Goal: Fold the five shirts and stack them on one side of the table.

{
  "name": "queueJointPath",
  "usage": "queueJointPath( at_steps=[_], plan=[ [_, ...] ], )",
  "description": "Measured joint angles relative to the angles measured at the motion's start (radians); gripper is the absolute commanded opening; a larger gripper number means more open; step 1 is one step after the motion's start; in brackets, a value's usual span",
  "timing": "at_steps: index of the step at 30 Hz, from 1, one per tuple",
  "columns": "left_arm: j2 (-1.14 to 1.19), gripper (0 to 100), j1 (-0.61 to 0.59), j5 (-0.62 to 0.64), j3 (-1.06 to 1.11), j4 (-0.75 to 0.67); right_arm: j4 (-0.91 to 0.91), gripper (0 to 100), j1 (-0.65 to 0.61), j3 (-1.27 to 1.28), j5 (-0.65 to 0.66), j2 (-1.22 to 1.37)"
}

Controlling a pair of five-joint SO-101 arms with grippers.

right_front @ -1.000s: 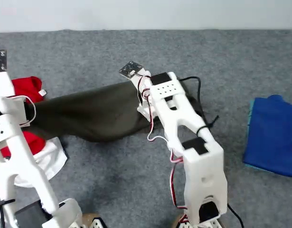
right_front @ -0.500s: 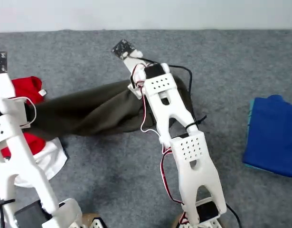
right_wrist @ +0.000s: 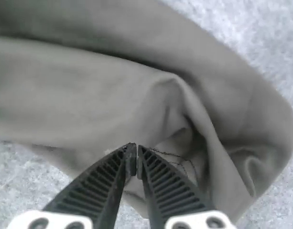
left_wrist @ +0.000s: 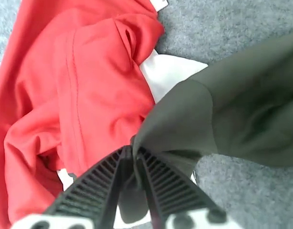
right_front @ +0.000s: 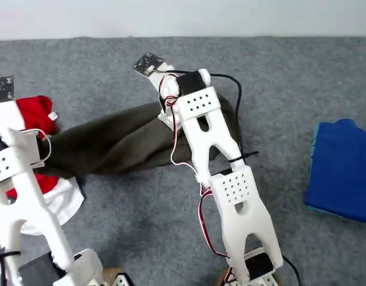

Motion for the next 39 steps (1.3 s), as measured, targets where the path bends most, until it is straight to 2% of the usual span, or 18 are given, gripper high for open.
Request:
queueJointPath(
  at_steps=[3,9,12,21,30,39],
  plan=[
    [0.0,1,0.0,0.0,0.0,-0.005,0.0,1.7,-0.012,0.1,0.0,-0.049],
    [0.0,1,0.002,0.0,0.0,-0.005,0.0,16.8,-0.04,0.448,0.0,-0.267],
    [0.0,1,0.002,0.0,0.0,-0.005,0.0,18.8,-0.061,0.552,0.0,-0.331],
    [0.0,1,0.002,0.0,0.002,-0.005,0.0,19.0,-0.126,0.58,0.029,-0.333],
    [0.0,1,0.002,0.0,0.002,-0.005,-0.008,18.8,-0.121,0.58,0.034,-0.176],
    [0.0,1,0.002,0.0,0.002,-0.005,-0.038,18.8,-0.094,0.562,0.034,-0.163]
  ],
)
